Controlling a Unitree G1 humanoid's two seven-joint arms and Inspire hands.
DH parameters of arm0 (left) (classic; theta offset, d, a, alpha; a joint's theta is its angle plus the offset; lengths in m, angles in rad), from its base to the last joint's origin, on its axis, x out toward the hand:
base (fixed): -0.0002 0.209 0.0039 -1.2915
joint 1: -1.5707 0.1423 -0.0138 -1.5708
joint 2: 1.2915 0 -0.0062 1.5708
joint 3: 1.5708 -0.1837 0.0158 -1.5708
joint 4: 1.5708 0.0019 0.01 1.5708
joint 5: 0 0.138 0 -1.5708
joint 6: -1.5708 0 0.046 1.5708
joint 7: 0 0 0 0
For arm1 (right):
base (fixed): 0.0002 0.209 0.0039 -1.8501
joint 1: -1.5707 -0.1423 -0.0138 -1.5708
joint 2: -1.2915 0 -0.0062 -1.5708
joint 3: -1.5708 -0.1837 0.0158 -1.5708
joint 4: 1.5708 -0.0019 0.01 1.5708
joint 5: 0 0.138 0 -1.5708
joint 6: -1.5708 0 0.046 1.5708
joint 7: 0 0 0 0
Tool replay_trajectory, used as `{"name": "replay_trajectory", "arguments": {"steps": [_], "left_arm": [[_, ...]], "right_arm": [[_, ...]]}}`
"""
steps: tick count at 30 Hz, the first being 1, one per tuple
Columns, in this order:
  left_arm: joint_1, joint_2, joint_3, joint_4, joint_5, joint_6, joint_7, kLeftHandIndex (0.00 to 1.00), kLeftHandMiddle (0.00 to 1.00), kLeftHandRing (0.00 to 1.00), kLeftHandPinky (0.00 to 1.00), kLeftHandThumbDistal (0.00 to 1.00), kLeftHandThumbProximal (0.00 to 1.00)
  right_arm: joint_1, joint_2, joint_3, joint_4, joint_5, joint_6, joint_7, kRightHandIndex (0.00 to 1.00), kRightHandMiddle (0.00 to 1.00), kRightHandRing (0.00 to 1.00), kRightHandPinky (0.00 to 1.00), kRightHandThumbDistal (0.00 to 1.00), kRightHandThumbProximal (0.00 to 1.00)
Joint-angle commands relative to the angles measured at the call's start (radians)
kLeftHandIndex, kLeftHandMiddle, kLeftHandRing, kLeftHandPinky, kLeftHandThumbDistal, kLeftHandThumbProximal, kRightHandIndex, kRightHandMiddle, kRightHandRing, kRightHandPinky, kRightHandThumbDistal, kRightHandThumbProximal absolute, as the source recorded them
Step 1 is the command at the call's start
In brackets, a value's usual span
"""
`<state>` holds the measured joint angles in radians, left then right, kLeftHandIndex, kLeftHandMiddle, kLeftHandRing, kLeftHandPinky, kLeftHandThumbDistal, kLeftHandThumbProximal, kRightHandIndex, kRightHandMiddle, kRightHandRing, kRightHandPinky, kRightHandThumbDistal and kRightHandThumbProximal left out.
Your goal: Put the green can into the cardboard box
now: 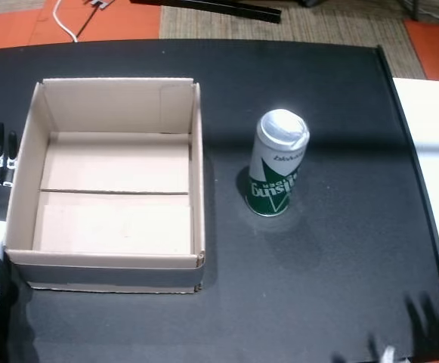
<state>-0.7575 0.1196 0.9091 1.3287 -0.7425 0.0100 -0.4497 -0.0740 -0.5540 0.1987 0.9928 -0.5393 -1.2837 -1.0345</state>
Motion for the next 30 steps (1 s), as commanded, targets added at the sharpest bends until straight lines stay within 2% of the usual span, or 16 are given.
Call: {"name": "replay_trajectory", "arguments": {"steps": [1, 4, 9, 12, 15, 21, 25, 27, 30], "left_arm": [[0.020, -0.011, -0.005, 0.020, 0.011, 0.003, 0.019, 0.44, 0.48, 0.59, 0.73, 0.00, 0.84], [0.022, -0.013, -0.009, 0.020, 0.015, 0.005, 0.010, 0.44, 0.48, 0.59, 0.73, 0.00, 0.84], [0.030, -0.015, -0.004, 0.023, 0.010, 0.013, -0.003, 0.42, 0.46, 0.60, 0.73, 0.00, 0.78], [0.030, -0.014, -0.010, 0.021, 0.018, 0.003, 0.000, 0.42, 0.46, 0.58, 0.71, 0.00, 0.79], [0.031, -0.011, -0.010, 0.022, 0.017, 0.003, 0.002, 0.42, 0.45, 0.56, 0.69, 0.00, 0.78], [0.033, -0.010, -0.011, 0.023, 0.016, 0.015, -0.005, 0.43, 0.46, 0.59, 0.73, 0.00, 0.79], [0.028, -0.013, -0.012, 0.022, 0.019, 0.005, 0.008, 0.43, 0.46, 0.59, 0.72, 0.00, 0.82], [0.029, -0.012, -0.011, 0.022, 0.017, 0.010, 0.002, 0.45, 0.48, 0.59, 0.73, 0.00, 0.84], [0.029, -0.011, -0.010, 0.022, 0.016, 0.013, 0.000, 0.42, 0.45, 0.58, 0.70, 0.00, 0.83]], "right_arm": [[-0.047, 0.011, -0.012, -0.032, 0.121, -0.014, 0.154, 0.83, 0.94, 0.98, 1.00, 1.00, 0.50], [-0.098, 0.040, -0.033, -0.069, 0.236, 0.028, 0.324, 0.84, 0.94, 0.99, 1.00, 1.00, 0.56], [-0.173, 0.103, -0.076, -0.108, 0.385, 0.094, 0.566, 0.84, 0.95, 1.00, 1.00, 1.00, 0.56], [-0.210, 0.142, -0.108, -0.106, 0.448, 0.125, 0.673, 0.84, 0.95, 0.99, 1.00, 1.00, 0.58], [-0.238, 0.172, -0.138, -0.093, 0.505, 0.144, 0.777, 0.86, 0.96, 1.00, 1.00, 1.00, 0.56], [-0.303, 0.216, -0.195, -0.043, 0.552, 0.168, 0.922, 0.86, 0.96, 1.00, 1.00, 1.00, 0.57], [-0.367, 0.223, -0.213, 0.022, 0.532, 0.223, 0.977, 0.87, 0.96, 1.00, 1.00, 1.00, 0.63], [-0.397, 0.230, -0.219, 0.050, 0.530, 0.254, 1.005, 0.87, 0.97, 1.00, 1.00, 1.00, 0.62], [-0.438, 0.243, -0.229, 0.082, 0.554, 0.296, 1.085, 0.88, 0.97, 1.00, 1.00, 1.00, 0.59]]}}
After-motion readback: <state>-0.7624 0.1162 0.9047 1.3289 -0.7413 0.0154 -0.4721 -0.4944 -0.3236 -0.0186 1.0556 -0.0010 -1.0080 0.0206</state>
